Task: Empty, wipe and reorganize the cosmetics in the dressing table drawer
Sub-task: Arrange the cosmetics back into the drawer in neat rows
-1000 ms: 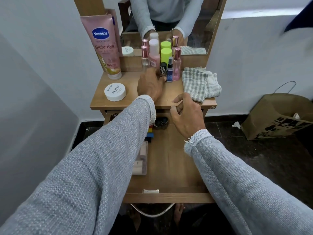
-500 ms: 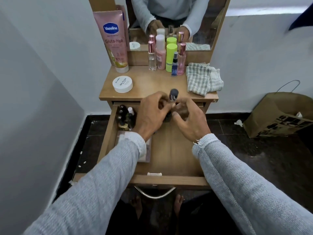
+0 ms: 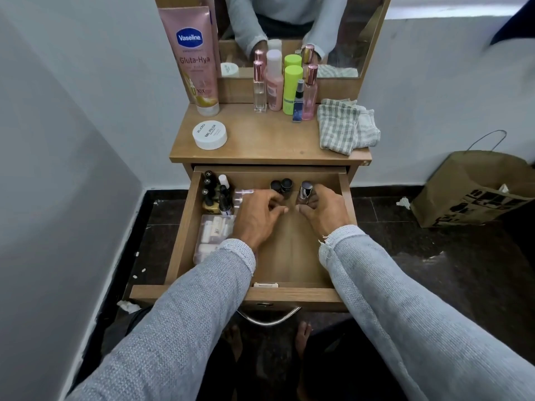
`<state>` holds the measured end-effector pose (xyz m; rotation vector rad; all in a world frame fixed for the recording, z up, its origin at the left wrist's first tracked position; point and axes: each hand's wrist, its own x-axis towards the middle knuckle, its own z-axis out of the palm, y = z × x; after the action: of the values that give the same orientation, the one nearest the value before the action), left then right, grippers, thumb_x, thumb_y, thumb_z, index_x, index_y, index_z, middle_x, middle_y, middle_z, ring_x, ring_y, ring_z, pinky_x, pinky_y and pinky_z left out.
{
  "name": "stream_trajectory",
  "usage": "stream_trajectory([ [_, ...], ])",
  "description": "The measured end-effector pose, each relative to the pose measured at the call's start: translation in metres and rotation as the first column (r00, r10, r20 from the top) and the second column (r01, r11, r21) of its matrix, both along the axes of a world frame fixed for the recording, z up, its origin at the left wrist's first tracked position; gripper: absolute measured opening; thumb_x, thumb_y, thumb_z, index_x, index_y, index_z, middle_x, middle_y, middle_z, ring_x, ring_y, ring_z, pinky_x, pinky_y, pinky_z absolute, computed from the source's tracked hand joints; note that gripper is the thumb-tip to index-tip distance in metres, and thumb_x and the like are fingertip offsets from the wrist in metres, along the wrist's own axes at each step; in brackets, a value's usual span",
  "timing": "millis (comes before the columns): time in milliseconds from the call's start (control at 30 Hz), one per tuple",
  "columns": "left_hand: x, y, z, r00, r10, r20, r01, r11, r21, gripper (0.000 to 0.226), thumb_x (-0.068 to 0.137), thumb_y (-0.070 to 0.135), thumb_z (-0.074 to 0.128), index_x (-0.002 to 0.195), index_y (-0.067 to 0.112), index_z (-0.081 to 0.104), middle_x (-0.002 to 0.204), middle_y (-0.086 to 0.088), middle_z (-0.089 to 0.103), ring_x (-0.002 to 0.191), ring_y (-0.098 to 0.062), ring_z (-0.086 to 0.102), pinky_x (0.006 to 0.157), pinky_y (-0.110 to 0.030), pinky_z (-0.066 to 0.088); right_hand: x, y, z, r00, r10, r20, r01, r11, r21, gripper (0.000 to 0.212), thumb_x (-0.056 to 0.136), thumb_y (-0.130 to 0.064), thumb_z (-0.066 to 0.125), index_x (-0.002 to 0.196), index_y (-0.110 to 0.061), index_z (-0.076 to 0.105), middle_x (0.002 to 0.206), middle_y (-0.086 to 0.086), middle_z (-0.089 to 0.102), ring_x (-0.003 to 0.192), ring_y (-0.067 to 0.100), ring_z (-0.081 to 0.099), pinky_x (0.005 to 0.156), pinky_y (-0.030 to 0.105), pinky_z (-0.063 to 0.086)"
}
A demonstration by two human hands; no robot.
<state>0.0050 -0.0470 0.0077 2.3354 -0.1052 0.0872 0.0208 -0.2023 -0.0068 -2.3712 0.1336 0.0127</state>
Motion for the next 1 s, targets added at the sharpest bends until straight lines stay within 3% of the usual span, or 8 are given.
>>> stream_trajectory([
  [100,0.002,0.004,-0.001,0.998,0.056,0.018,-0.056,0.998,0.031,0.031,0.085,0.020,0.074,0.113,0.008,0.069,0.108,-0.006,0.073,0.095,-0.015,0.067,0.086,-0.026,0.054,0.010,0.005,-0.004,0.994,-0.082,-0.069,0.080,0.996,-0.024,0.022,0.079,-0.022,0.077,0.091,-0.011,0.063,0.090,0.008,0.067,0.085,0.027,0.064,0.084,0.043,0.054],
  [233,0.005,0.005,-0.003,0.996,0.086,0.031,-0.089,0.990,0.113,0.031,0.088,0.019,0.070,0.119,0.012,0.067,0.108,-0.004,0.073,0.094,-0.018,0.069,0.081,-0.023,0.050,0.019,0.008,-0.006,0.990,-0.098,-0.103,0.097,0.995,-0.016,0.016,0.080,-0.018,0.076,0.091,-0.013,0.066,0.093,0.010,0.069,0.087,0.029,0.065,0.085,0.041,0.054],
  [400,0.008,0.004,-0.007,0.997,0.081,0.011,-0.082,0.988,0.130,0.026,0.089,0.018,0.069,0.115,0.014,0.069,0.108,-0.002,0.073,0.096,-0.018,0.069,0.086,-0.030,0.055,0.025,0.012,-0.007,0.986,-0.108,-0.124,0.100,0.992,-0.073,0.019,0.084,-0.021,0.072,0.099,-0.009,0.069,0.100,0.015,0.069,0.093,0.033,0.064,0.081,0.031,0.051],
  [533,0.011,0.003,-0.010,0.997,0.073,0.023,-0.075,0.988,0.137,0.025,0.089,0.017,0.069,0.114,0.014,0.070,0.107,-0.002,0.073,0.095,-0.017,0.069,0.080,-0.021,0.048,0.028,0.016,-0.006,0.984,-0.128,-0.122,0.122,0.991,-0.057,0.021,0.085,-0.020,0.072,0.102,-0.008,0.070,0.103,0.016,0.069,0.095,0.033,0.065,0.082,0.031,0.051],
  [700,0.012,0.003,-0.012,0.998,0.057,0.023,-0.059,0.988,0.142,0.025,0.090,0.016,0.068,0.114,0.014,0.070,0.107,-0.002,0.073,0.096,-0.016,0.069,0.080,-0.019,0.046,0.030,0.019,-0.006,0.986,-0.116,-0.120,0.111,0.993,-0.050,0.020,0.084,-0.021,0.074,0.096,-0.007,0.070,0.097,0.014,0.071,0.093,0.031,0.066,0.082,0.031,0.052],
  [1000,0.014,0.003,-0.016,0.999,0.043,0.011,-0.044,0.988,0.148,0.027,0.089,0.017,0.068,0.116,0.015,0.069,0.108,-0.004,0.073,0.098,-0.020,0.069,0.088,-0.036,0.055,0.029,0.021,-0.007,0.978,-0.140,-0.154,0.128,0.988,-0.084,0.019,0.086,-0.018,0.070,0.103,-0.008,0.069,0.105,0.016,0.068,0.099,0.033,0.064,0.086,0.036,0.053],
])
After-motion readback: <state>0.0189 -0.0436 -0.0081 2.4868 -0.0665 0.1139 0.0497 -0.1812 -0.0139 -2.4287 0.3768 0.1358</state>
